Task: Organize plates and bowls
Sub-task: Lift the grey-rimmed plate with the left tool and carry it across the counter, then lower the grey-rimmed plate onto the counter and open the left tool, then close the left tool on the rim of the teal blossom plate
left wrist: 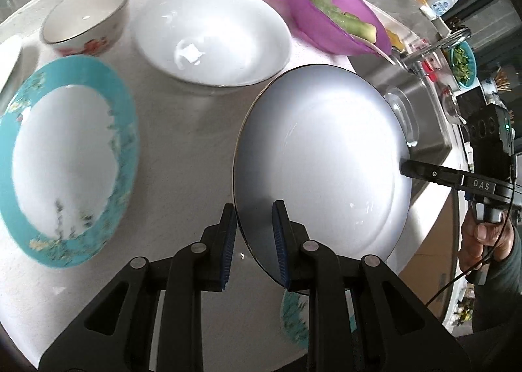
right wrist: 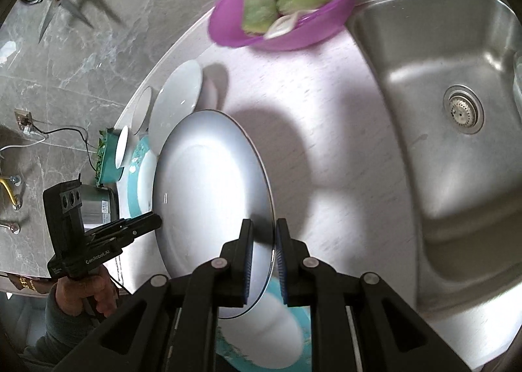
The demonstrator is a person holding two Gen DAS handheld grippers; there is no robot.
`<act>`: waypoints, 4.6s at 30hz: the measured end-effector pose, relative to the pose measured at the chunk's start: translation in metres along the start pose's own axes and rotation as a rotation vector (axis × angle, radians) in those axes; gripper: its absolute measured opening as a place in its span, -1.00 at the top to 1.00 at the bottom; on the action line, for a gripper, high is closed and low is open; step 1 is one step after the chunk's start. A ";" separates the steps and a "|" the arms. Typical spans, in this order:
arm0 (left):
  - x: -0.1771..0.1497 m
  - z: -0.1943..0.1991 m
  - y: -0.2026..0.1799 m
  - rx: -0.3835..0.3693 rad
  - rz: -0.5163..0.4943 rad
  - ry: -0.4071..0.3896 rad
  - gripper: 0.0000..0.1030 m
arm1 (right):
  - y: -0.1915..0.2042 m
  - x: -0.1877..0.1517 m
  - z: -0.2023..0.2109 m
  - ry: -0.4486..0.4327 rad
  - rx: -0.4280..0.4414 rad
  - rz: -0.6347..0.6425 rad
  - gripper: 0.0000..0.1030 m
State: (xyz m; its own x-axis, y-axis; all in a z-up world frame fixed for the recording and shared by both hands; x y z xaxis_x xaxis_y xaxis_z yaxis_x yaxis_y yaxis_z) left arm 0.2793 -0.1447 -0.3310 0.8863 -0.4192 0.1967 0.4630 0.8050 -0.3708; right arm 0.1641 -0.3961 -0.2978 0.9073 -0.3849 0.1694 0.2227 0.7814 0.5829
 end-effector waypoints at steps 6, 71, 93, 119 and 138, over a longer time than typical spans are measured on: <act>-0.035 0.050 0.042 0.002 -0.002 -0.028 0.62 | 0.044 -0.024 -0.008 -0.005 0.012 0.015 0.69; -0.192 0.101 0.237 0.065 0.160 -0.125 -0.35 | 0.146 -0.130 -0.145 0.065 -0.016 0.044 0.04; -0.172 0.069 -0.028 -0.144 -0.155 -0.167 -0.98 | 0.035 -0.154 0.063 -0.346 0.201 -0.100 -0.74; -0.190 -0.044 -0.059 0.014 0.175 -0.103 -0.97 | -0.062 -0.103 0.010 0.114 0.393 0.172 -0.27; -0.189 -0.053 -0.049 0.047 0.195 -0.127 0.02 | -0.044 -0.114 -0.003 0.194 0.384 0.254 -0.26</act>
State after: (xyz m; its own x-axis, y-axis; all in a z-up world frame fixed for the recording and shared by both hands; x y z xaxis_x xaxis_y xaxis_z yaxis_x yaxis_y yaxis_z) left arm 0.0892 -0.1271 -0.3987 0.9502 -0.2000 0.2389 0.2797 0.8854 -0.3712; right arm 0.0518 -0.3855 -0.3452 0.9735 -0.0788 0.2147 -0.1286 0.5875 0.7989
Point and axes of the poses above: each gripper's, at about its wrist camera, not at the fingertips, and z roughly against the way its jaws point, y to its left, x to its top, the point moved 10 cm from there along -z, roughly the way its jaws point, and after that the axes turned 1 degree about z, right-handed, at the moved point
